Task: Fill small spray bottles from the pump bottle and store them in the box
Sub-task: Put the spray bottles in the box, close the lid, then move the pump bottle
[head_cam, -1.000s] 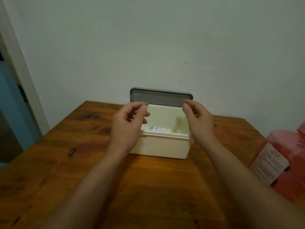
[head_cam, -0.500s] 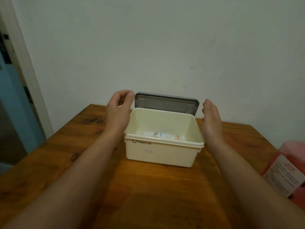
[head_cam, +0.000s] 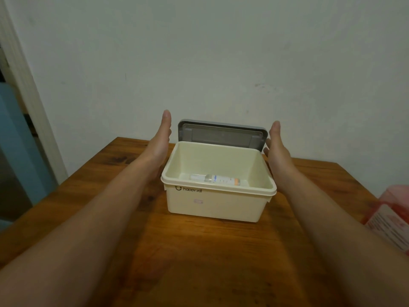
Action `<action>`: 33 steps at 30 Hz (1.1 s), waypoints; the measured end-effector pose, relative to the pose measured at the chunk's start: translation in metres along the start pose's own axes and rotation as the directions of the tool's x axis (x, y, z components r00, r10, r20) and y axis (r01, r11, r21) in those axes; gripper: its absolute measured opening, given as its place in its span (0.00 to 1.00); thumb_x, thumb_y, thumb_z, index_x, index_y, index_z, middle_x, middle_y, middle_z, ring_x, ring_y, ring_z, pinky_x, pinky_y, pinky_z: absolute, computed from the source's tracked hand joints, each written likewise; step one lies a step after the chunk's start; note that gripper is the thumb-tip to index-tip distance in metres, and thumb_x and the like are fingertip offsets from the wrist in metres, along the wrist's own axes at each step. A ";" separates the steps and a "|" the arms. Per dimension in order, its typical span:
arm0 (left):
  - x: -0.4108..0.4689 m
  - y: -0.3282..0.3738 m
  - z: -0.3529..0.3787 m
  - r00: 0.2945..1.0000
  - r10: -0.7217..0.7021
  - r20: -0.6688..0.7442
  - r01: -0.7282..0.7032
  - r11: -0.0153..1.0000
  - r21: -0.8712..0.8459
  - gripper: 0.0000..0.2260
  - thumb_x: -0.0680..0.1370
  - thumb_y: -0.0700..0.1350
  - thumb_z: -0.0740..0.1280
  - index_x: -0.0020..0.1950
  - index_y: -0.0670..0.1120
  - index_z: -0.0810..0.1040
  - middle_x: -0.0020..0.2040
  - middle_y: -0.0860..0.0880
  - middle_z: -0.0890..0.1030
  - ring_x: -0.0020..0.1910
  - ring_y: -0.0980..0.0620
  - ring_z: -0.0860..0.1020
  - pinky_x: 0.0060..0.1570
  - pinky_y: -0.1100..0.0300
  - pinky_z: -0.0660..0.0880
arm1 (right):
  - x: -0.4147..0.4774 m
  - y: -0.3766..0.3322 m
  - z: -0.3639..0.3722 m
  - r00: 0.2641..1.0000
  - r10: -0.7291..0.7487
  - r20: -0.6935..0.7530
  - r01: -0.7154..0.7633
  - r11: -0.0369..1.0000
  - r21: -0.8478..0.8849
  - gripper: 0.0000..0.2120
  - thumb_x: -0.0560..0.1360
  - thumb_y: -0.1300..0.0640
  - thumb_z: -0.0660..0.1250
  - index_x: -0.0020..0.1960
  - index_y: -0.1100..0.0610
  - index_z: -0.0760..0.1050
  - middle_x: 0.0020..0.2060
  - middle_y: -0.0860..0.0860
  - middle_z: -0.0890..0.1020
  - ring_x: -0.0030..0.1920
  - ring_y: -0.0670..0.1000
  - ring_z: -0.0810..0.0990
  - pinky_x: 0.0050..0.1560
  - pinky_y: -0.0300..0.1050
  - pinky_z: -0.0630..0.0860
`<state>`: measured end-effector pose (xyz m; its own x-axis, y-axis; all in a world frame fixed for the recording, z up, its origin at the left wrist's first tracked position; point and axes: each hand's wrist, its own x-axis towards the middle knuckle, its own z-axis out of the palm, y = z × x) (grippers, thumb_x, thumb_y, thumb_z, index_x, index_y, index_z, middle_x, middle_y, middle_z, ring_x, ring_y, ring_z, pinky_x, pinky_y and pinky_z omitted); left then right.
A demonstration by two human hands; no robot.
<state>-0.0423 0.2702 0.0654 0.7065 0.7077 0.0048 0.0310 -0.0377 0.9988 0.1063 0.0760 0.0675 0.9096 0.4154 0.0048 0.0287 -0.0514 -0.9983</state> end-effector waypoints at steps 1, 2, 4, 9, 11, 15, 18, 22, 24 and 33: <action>0.002 -0.001 0.000 1.000 -0.004 0.015 0.004 1.000 -0.001 0.37 0.75 0.73 0.44 0.79 0.56 0.53 0.79 0.54 0.57 0.78 0.50 0.56 0.74 0.46 0.53 | 0.001 0.000 0.000 1.000 -0.003 0.011 0.003 1.000 0.010 0.34 0.76 0.27 0.47 0.76 0.43 0.61 0.73 0.48 0.69 0.65 0.50 0.71 0.66 0.51 0.68; 0.004 -0.001 0.002 1.000 -0.008 0.027 0.008 1.000 -0.007 0.37 0.75 0.73 0.45 0.79 0.55 0.53 0.79 0.54 0.57 0.77 0.51 0.57 0.74 0.47 0.54 | 0.002 0.001 0.000 1.000 -0.001 0.019 0.001 1.000 0.019 0.34 0.76 0.28 0.46 0.76 0.43 0.61 0.72 0.48 0.70 0.62 0.49 0.72 0.64 0.50 0.69; 0.006 -0.003 0.003 0.999 -0.006 0.041 0.006 1.000 -0.021 0.37 0.75 0.73 0.45 0.79 0.54 0.54 0.79 0.54 0.58 0.77 0.52 0.57 0.73 0.50 0.55 | 0.003 0.001 0.001 1.000 0.004 0.030 -0.004 1.000 0.020 0.34 0.76 0.28 0.46 0.76 0.43 0.62 0.69 0.47 0.73 0.57 0.47 0.72 0.59 0.48 0.70; 0.010 -0.006 0.004 0.995 0.005 0.101 -0.002 1.000 -0.024 0.34 0.75 0.73 0.48 0.73 0.54 0.68 0.71 0.52 0.73 0.63 0.55 0.75 0.54 0.60 0.71 | 0.005 0.000 0.002 0.999 0.038 0.022 -0.039 0.999 0.028 0.32 0.77 0.28 0.47 0.71 0.45 0.69 0.47 0.42 0.76 0.42 0.43 0.76 0.46 0.44 0.72; 0.012 -0.007 0.004 0.994 0.014 0.111 -0.012 1.000 -0.022 0.29 0.74 0.73 0.49 0.61 0.58 0.76 0.62 0.52 0.80 0.55 0.56 0.79 0.48 0.59 0.74 | 0.006 0.000 0.003 0.998 0.053 0.021 -0.054 0.998 0.024 0.31 0.76 0.27 0.47 0.67 0.45 0.71 0.43 0.43 0.77 0.44 0.45 0.78 0.50 0.46 0.74; 0.015 -0.009 0.003 0.993 0.023 0.113 -0.020 0.999 -0.027 0.26 0.73 0.74 0.50 0.54 0.60 0.77 0.55 0.54 0.82 0.53 0.56 0.80 0.51 0.57 0.75 | 0.008 0.002 0.003 0.997 0.067 0.027 -0.068 0.998 0.016 0.31 0.75 0.26 0.48 0.63 0.45 0.73 0.48 0.46 0.80 0.48 0.49 0.80 0.56 0.49 0.75; 0.015 -0.011 0.002 0.992 0.035 0.121 -0.032 0.999 -0.026 0.30 0.71 0.76 0.51 0.59 0.58 0.77 0.57 0.53 0.83 0.54 0.56 0.81 0.53 0.57 0.76 | 0.010 0.004 0.002 0.997 0.072 0.038 -0.072 0.997 0.001 0.37 0.73 0.24 0.49 0.66 0.47 0.74 0.55 0.50 0.81 0.55 0.52 0.81 0.62 0.53 0.76; 0.012 -0.012 0.000 0.994 0.055 0.099 -0.052 0.998 -0.029 0.29 0.72 0.74 0.52 0.58 0.57 0.79 0.59 0.53 0.82 0.56 0.55 0.80 0.59 0.55 0.74 | 0.008 0.006 -0.001 0.997 0.050 0.050 -0.049 0.999 -0.021 0.37 0.73 0.24 0.48 0.69 0.47 0.72 0.56 0.49 0.82 0.55 0.52 0.82 0.62 0.53 0.76; 0.009 -0.012 0.001 0.994 0.069 0.085 -0.066 0.997 -0.043 0.25 0.76 0.71 0.52 0.56 0.57 0.78 0.59 0.54 0.81 0.57 0.56 0.79 0.61 0.56 0.72 | 0.006 0.007 -0.002 0.997 0.037 0.062 -0.037 0.999 -0.005 0.32 0.75 0.26 0.48 0.68 0.44 0.71 0.48 0.46 0.81 0.52 0.50 0.82 0.58 0.50 0.77; -0.005 -0.017 -0.002 0.992 0.119 0.049 -0.120 0.993 0.006 0.32 0.78 0.68 0.52 0.76 0.53 0.62 0.73 0.55 0.68 0.72 0.54 0.66 0.74 0.49 0.60 | -0.008 0.015 -0.013 0.993 -0.027 0.112 0.026 1.000 0.014 0.28 0.78 0.30 0.51 0.68 0.45 0.71 0.58 0.45 0.80 0.54 0.44 0.79 0.58 0.46 0.76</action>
<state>-0.0474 0.2688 0.0480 0.7387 0.6629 0.1217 -0.0498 -0.1264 0.9907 0.1049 0.0603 0.0534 0.8565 0.5155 0.0256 0.0467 -0.0280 -0.9985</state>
